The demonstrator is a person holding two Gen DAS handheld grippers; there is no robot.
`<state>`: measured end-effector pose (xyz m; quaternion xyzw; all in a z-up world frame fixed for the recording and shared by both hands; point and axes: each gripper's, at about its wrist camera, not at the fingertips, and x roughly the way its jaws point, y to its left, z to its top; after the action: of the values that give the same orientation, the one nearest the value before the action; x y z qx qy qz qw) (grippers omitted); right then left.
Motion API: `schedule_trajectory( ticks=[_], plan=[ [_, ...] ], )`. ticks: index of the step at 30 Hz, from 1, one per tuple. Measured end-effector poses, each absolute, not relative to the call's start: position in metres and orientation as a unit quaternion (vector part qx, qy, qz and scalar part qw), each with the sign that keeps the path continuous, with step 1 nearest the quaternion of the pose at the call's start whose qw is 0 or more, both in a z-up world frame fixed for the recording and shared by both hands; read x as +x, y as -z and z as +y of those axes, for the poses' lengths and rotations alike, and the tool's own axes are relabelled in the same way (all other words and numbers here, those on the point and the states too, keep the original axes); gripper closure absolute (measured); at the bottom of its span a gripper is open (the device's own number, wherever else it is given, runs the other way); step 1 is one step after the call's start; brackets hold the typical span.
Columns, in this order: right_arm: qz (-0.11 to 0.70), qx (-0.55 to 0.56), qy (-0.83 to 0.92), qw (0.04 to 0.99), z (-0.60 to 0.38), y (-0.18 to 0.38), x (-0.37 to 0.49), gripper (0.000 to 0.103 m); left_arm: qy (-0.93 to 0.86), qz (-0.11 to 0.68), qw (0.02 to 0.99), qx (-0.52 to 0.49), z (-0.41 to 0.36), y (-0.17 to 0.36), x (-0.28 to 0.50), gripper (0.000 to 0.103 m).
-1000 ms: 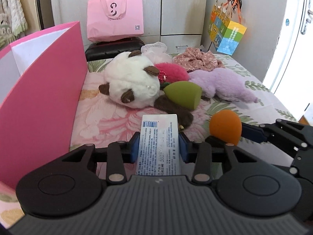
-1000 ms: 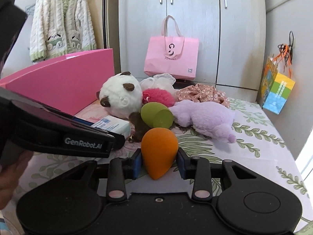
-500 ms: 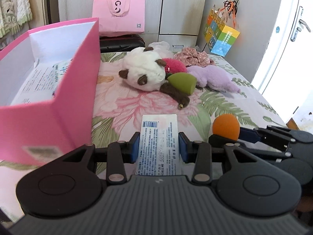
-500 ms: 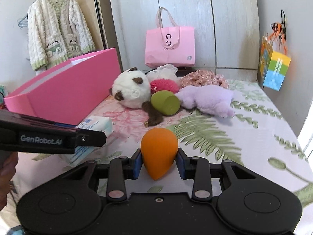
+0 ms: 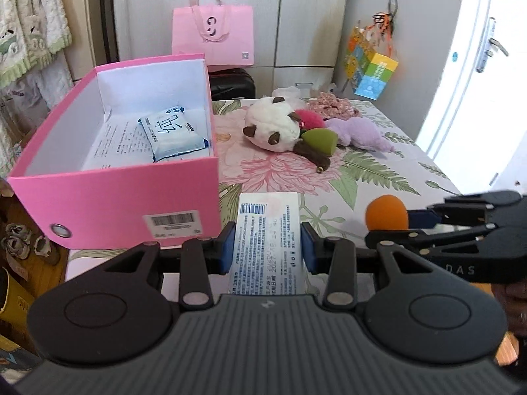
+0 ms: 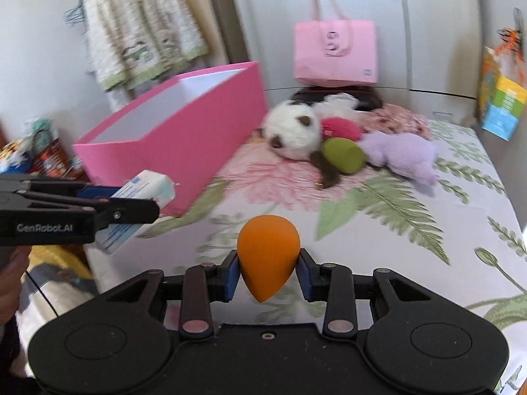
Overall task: Organize soft objects
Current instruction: 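Carry the soap bar in the left tool while the right tool carries the orange sponge to the box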
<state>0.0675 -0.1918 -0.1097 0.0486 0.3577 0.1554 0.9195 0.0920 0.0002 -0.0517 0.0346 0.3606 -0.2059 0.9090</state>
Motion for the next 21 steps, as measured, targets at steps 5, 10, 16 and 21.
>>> schedule_trajectory(
  ticks=[5,10,16,21],
  plan=[
    [0.365,0.038,-0.218,0.904,-0.173,0.087,0.065,0.062,0.223,0.367,0.902,0.037,0.023,0.029,0.085,0.064],
    [0.366,0.019,-0.269,0.891,-0.149,0.061,0.069,0.062,0.211,0.363,0.906,0.052,0.04,0.007,0.084,0.064],
    [0.366,-0.012,-0.315,0.875,-0.124,0.031,0.084,0.062,0.194,0.343,0.917,0.06,0.062,-0.021,0.089,0.064],
    [0.315,-0.037,-0.356,0.879,-0.095,0.0,0.097,0.061,0.16,0.31,0.937,0.021,0.084,-0.033,0.109,0.064]
  ],
)
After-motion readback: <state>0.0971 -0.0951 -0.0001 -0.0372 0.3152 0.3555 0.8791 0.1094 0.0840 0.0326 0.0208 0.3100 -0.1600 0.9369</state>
